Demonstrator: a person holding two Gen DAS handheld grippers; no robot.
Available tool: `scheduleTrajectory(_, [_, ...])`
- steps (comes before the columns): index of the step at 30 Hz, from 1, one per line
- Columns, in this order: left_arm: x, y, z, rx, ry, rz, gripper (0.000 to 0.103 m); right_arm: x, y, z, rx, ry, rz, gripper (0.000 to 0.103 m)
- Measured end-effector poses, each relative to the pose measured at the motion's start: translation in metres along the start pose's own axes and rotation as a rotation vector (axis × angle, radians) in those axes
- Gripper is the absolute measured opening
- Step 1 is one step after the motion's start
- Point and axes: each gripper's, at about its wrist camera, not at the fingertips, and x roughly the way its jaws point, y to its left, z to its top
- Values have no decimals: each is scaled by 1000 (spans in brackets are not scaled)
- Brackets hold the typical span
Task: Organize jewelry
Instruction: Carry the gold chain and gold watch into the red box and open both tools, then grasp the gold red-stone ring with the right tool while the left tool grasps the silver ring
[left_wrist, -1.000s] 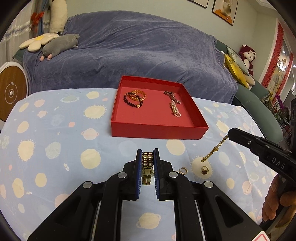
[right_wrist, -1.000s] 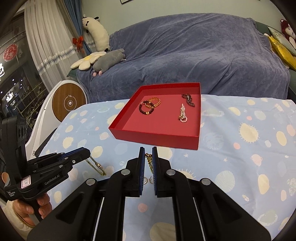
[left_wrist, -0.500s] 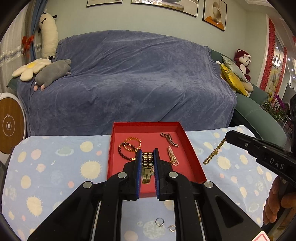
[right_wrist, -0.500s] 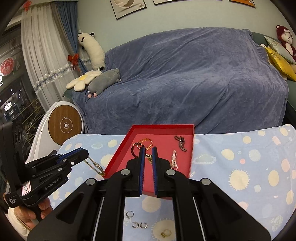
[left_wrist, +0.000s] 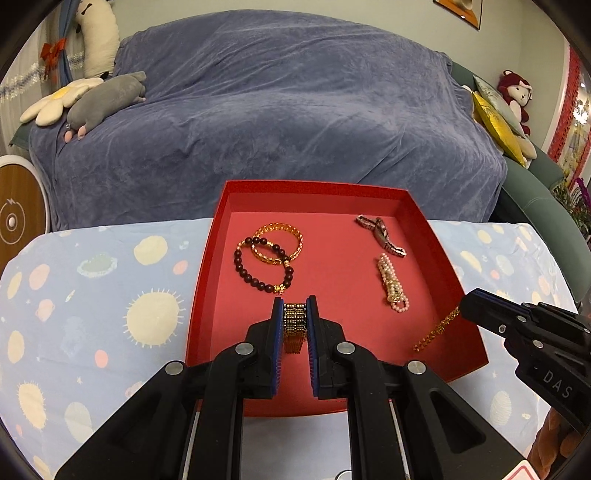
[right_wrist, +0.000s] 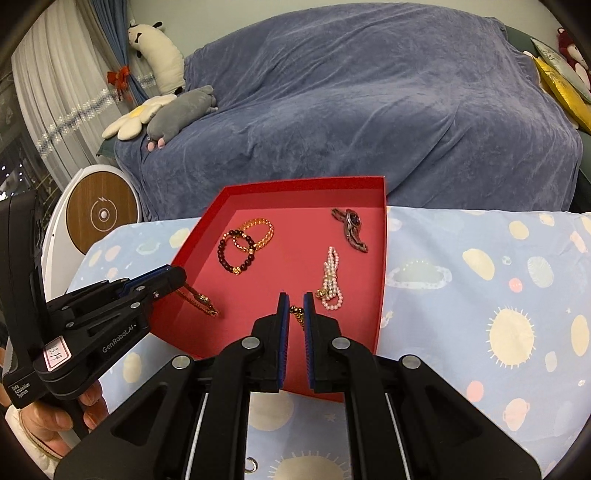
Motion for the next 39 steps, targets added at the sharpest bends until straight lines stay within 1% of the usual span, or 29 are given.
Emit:
scheduleTrajectory(3, [11, 4, -3, -4, 11, 27, 9, 9, 1, -4, -14, 12, -16, 7])
scheduleTrajectory(7, [18, 6, -4, 4, 8, 50, 9, 19, -1, -7, -20, 32, -19, 7])
scheduleTrajectory(12, [25, 8, -3, -2, 12, 56, 9, 27, -4, -6, -8, 37, -16, 7])
scheduleTrajectory(15, [25, 7, -2, 5, -2, 77, 10, 27, -5, -6, 4, 27, -19, 10])
scheduleTrajectory(18, [20, 5, 1, 13, -32, 117, 15, 23, -5, -4, 14, 13, -20, 20])
scheduleTrajectory(19, [18, 5, 2, 15, -36, 122, 19, 20, -5, -3, 20, 4, -18, 28])
scheduleTrajectory(20, [16, 5, 4, 13, -40, 127, 25, 16, -5, -2, 22, -6, -18, 32])
scheduleTrajectory(21, [13, 6, 5, 10, -48, 129, 28, 12, -4, -1, 22, -13, -18, 33])
scheduleTrajectory(22, [8, 6, 6, 7, -55, 135, 34, 7, -2, 1, 20, -20, -16, 33])
scheduleTrajectory(24, [-2, 7, 8, 5, -69, 138, 39, -3, 1, 3, 18, -31, -12, 34])
scheduleTrajectory(25, [-9, 8, 8, 4, -76, 142, 44, -10, 2, 3, 18, -37, -10, 35])
scheduleTrajectory(29, [-44, 13, 1, 3, -103, 137, 54, -43, 3, -4, 11, -58, -13, 36])
scheduleTrajectory(31, [-62, 17, -8, 3, -113, 142, 57, -59, 0, -14, 19, -65, -19, 37])
scheduleTrajectory(34, [-83, 23, -25, 4, -105, 150, 57, -77, -7, -33, 44, -54, -20, 38])
scheduleTrajectory(39, [-108, 27, -64, 1, -81, 170, 59, -96, -10, -68, 79, -30, -22, 38])
